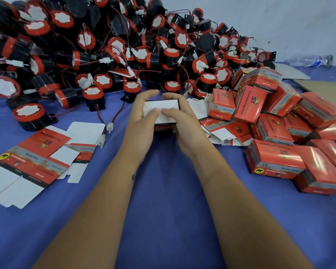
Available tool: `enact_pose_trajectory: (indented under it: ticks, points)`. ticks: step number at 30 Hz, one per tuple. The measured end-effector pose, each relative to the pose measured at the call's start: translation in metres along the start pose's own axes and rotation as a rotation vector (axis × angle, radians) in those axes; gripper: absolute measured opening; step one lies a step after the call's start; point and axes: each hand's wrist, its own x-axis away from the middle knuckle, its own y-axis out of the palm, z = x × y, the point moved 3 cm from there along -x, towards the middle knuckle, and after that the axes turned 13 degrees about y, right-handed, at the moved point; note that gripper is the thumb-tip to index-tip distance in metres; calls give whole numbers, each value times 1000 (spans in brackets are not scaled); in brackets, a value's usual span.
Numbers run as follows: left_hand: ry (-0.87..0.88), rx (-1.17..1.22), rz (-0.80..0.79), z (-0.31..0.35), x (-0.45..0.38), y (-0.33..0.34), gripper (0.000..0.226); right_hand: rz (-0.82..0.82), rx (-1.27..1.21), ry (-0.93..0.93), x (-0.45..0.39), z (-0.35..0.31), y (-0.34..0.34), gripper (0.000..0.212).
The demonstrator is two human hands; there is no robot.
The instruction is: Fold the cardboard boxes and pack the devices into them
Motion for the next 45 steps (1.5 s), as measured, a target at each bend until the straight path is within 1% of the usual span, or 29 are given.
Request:
enact_pose_trajectory:
  ticks: [1, 3, 6, 8, 10, 11, 13, 15, 16, 17, 18, 19, 20, 22, 23, 25, 27, 28, 29, 32, 33, 37, 38, 39, 40, 41, 43, 45]
  points:
    - [-3, -21, 10, -1, 0, 0, 46, 22, 17, -16, 1, 0, 0, 30]
    - [-22, -60, 51, -3, -1, -2, 50, 119, 106, -77, 2, -1, -2, 28]
    - [-44, -118, 95, -7, -2, -5, 43, 224, 227, -141, 5, -2, -2, 24]
    - [-64, -81, 123, -7, -2, -5, 38, 227, 243, -157, 4, 0, -2, 22]
    - [-97, -28, 157, -7, -3, -5, 35, 187, 217, -154, 4, 1, 1, 19]
    - [-109, -53, 173, -5, -4, -5, 43, 165, 181, -158, 5, 0, 3, 17]
    - [-115, -206, 215, -3, -7, -10, 68, 166, 88, -211, 7, -4, 4, 19]
    - [-80, -461, 97, 3, -5, -14, 82, 194, -34, -251, 7, -8, 0, 19]
    - [-59, -561, 19, 1, -4, -16, 78, 200, -89, -254, 7, -10, -2, 21]
    - [-104, -502, 24, -4, -4, -18, 67, 196, -128, -258, 7, -11, -4, 24]
    - [-189, -371, 57, -3, -4, -17, 51, 182, -144, -263, 6, -11, -5, 24]
    - [-275, -227, 109, -4, -4, -16, 40, 165, -144, -268, 6, -12, -4, 22]
    - [-309, -134, 136, -5, -6, -16, 36, 154, -130, -270, 5, -11, -4, 20]
    - [-309, -62, 147, -5, -8, -15, 29, 169, -56, -273, 5, -8, -2, 14]
    - [-295, -36, 168, -6, -8, -16, 25, 201, 6, -272, 6, -7, -2, 15]
    - [-298, 27, 267, -7, -9, -19, 22, 313, 118, -292, 5, -8, -4, 20]
    - [-305, 126, 385, -12, -10, -22, 18, 412, 154, -323, 0, -17, -9, 28]
    - [-303, 176, 427, -14, -12, -23, 16, 446, 159, -300, -6, -20, -14, 28]
    - [-299, 203, 446, -16, -13, -22, 16, 473, 157, -251, -14, -24, -19, 28]
    - [-304, 214, 452, -21, -15, -21, 39, 473, 109, -125, -37, -33, -34, 38]
    - [-308, 208, 444, -22, -16, -20, 42, 461, 105, -103, -44, -35, -37, 39]
    - [-307, 189, 440, -28, -16, -18, 41, 387, 83, 93, -77, -37, -47, 40]
    - [-307, 193, 439, -30, -16, -18, 40, 367, 64, 134, -84, -37, -47, 38]
    - [-309, 198, 436, -31, -16, -17, 39, 369, 40, 159, -89, -37, -46, 29]
    - [-307, 201, 435, -31, -17, -17, 38, 389, -3, 172, -92, -37, -45, 19]
    - [-303, 203, 435, -31, -17, -17, 37, 421, -75, 178, -93, -37, -45, 16]
    - [-296, 208, 452, -31, -18, -17, 35, 503, -280, 156, -93, -41, -46, 26]
    - [-295, 229, 495, -30, -18, -19, 33, 548, -472, 120, -90, -46, -44, 32]
